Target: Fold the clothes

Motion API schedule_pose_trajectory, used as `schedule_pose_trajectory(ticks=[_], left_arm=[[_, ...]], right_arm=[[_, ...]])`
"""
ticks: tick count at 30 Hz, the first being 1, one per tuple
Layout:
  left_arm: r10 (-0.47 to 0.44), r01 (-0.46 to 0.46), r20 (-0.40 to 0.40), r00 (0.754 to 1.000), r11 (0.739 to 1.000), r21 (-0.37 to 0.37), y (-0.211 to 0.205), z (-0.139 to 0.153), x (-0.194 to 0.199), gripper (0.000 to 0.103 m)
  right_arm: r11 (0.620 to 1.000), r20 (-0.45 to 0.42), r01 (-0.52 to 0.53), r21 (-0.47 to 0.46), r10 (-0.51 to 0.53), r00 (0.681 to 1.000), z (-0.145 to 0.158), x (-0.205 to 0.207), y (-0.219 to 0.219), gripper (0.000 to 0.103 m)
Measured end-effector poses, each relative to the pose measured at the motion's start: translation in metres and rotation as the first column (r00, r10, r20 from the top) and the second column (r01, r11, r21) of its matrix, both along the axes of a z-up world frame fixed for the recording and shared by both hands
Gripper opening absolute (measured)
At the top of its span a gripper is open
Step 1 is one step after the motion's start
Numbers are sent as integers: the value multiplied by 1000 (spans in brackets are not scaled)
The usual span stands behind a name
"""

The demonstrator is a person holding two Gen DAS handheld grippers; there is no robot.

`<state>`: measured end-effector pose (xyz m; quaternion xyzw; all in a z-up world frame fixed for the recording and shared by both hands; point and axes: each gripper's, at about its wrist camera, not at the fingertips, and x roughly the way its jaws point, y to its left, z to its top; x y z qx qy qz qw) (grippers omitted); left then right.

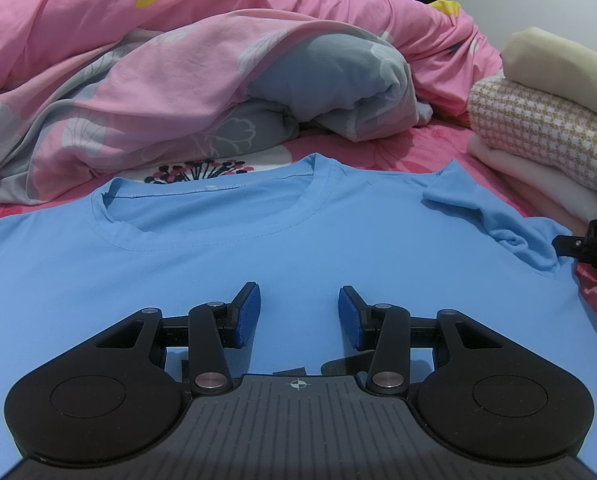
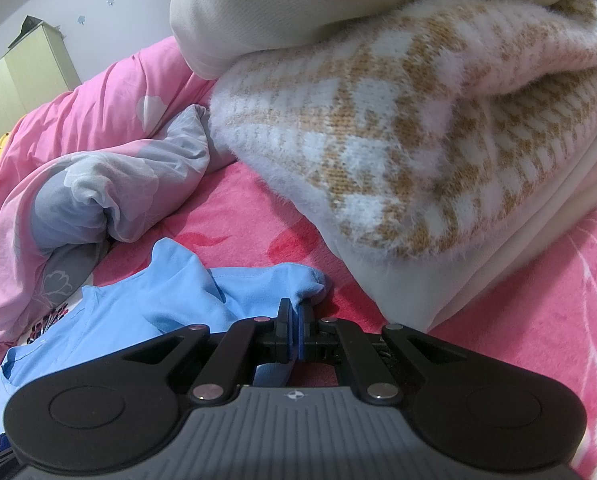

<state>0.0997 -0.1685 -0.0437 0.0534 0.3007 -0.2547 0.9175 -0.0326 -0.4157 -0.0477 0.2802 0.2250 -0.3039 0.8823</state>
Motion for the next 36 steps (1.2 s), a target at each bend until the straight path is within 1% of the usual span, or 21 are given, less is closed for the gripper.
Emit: schedule_pose_trajectory(ticks=[36], left_arm=[[0,0,0,1000,1000,0,0,0,0,43]], right_arm=[[1000,12,-2,-7,2,1000,2,-1,1,2]])
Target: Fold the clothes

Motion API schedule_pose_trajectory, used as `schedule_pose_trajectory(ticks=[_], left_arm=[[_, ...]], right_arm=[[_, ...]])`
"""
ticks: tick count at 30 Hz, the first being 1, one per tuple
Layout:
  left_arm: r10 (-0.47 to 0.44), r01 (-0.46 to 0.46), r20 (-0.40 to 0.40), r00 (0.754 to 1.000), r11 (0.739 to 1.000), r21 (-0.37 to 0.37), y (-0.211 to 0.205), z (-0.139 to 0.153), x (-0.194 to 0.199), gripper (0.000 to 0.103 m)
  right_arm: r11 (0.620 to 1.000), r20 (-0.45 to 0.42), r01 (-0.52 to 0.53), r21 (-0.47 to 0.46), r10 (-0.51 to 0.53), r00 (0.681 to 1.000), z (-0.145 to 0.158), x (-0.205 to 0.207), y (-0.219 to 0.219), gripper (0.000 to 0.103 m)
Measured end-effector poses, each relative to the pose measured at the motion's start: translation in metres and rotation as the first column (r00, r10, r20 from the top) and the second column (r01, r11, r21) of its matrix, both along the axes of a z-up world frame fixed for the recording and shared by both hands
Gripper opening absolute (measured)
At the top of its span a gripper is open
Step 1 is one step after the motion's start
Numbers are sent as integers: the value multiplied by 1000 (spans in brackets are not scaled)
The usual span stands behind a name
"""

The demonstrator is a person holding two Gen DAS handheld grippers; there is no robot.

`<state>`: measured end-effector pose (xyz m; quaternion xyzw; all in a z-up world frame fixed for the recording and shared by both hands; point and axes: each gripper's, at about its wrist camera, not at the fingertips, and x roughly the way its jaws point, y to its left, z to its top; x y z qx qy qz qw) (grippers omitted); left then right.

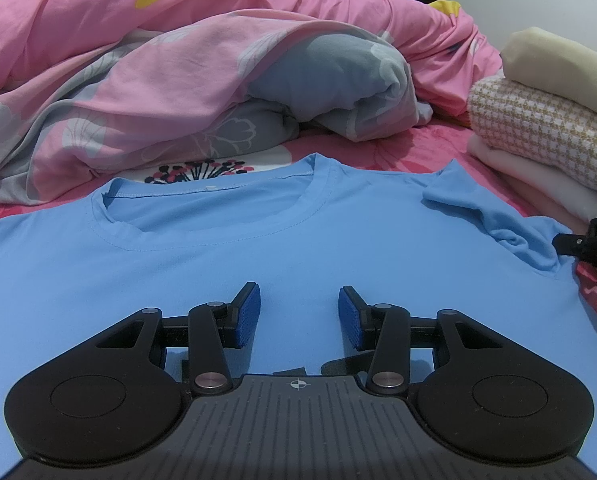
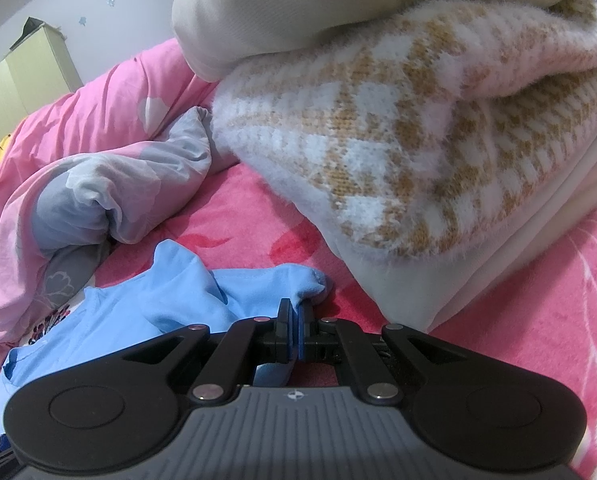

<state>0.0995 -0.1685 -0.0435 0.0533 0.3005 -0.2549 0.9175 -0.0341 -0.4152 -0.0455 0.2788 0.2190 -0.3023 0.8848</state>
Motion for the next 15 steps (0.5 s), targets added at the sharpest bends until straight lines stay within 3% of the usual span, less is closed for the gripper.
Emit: schedule_pose_trajectory(ticks=[15], left_arm=[[0,0,-2,1000,1000,-4,1,1,0,43]], right_arm=[[998,56,-11,-66,15,998,14,-5,7,2]])
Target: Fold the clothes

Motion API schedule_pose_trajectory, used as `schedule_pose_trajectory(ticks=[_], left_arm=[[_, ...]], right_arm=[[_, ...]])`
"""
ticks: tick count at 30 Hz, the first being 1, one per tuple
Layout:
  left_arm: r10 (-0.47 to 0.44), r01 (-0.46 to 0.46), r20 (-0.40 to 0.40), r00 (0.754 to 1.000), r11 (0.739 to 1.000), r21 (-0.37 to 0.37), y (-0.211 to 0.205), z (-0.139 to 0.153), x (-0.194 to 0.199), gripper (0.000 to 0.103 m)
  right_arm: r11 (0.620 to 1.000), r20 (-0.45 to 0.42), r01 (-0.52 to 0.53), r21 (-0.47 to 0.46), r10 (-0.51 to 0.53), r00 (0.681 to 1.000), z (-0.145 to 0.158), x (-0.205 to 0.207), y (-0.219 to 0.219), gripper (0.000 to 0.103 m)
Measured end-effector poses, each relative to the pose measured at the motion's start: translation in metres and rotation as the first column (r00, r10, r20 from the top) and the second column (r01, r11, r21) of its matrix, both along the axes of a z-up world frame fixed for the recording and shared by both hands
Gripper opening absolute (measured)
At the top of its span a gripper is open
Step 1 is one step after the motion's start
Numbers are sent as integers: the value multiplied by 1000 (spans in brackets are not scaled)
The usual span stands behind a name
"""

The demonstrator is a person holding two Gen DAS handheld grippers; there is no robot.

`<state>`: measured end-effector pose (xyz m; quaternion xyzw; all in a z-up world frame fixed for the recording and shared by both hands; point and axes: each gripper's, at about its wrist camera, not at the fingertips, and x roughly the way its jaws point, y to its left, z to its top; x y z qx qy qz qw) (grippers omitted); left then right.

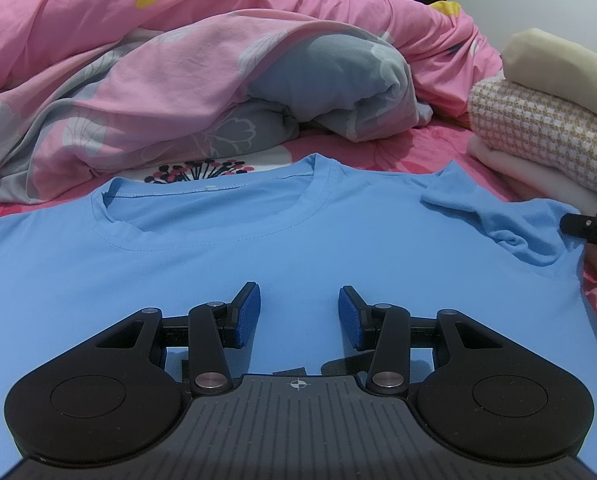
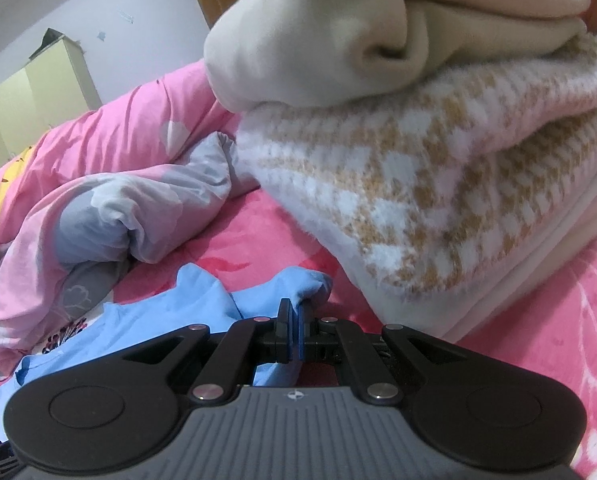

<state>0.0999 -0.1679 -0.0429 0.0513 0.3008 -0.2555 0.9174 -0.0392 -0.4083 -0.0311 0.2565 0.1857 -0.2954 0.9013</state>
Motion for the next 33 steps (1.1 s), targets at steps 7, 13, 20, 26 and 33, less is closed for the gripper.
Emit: schedule_pose_trajectory(ticks=[7,13,20,26,33], left_arm=[[-1,1,0,1000,1000,0,0,0,0,43],[-1,1,0,1000,1000,-1,1,0,0,43],[0,0,0,1000,1000,-1,1,0,0,43],[1,-1,-1,1000,1000,-3,0,0,0,43],[2,-2,-4,1000,1000,-8,1,0,1,43]], right_arm=[[999,12,-14,-46,15,1000,6,-2,4,2],[992,22,-72,-107,74,997,14,0,15,2],[962,28,-215,-171,223,974,24,4,33,2],[844,0,-478,-241,493,870,39,1,60,2],[650,-193,-724,-231,698,689,31,-4,101,2]])
